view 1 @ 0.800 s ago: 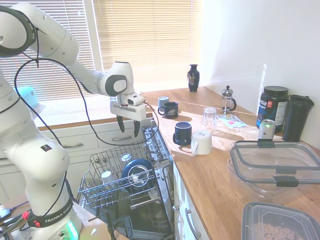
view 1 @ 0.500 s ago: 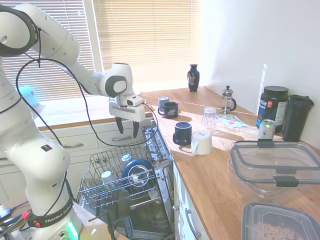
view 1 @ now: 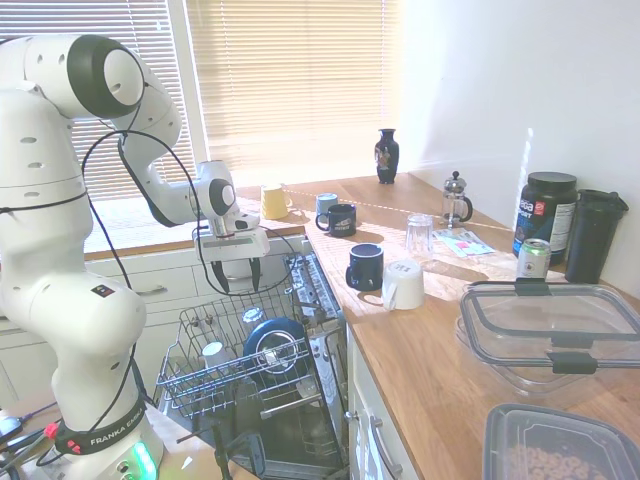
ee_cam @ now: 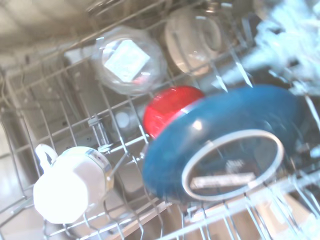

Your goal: Unload the white mug from the dishwasher

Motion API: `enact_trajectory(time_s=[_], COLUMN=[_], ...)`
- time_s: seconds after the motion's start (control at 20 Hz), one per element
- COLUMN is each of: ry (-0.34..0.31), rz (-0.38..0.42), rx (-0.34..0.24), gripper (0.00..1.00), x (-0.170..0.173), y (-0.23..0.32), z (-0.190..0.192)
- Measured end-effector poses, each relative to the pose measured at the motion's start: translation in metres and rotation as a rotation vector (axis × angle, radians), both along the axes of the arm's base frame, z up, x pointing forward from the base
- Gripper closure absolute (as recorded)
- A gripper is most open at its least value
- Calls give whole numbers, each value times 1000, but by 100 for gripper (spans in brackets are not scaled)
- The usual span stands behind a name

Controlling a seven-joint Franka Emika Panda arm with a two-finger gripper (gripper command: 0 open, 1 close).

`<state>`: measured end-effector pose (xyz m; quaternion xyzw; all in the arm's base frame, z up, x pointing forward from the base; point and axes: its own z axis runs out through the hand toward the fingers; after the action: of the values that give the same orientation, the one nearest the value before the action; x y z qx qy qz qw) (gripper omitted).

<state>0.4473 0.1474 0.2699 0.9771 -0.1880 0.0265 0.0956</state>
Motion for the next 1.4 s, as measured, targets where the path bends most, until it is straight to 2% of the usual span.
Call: enact_trajectory(time_s=[0.3, 0.6, 0.95, 1.15, 1.4], ry=[53, 146, 217, 233, 268], rz=[192, 365, 478, 521, 558], rx=[-56, -100, -77, -48, -47], gripper=[0, 0, 0, 0, 0], x=[-4, -13, -5, 6, 10], y=[62, 80, 106, 128, 139], z=[-51, -97, -140, -146, -172])
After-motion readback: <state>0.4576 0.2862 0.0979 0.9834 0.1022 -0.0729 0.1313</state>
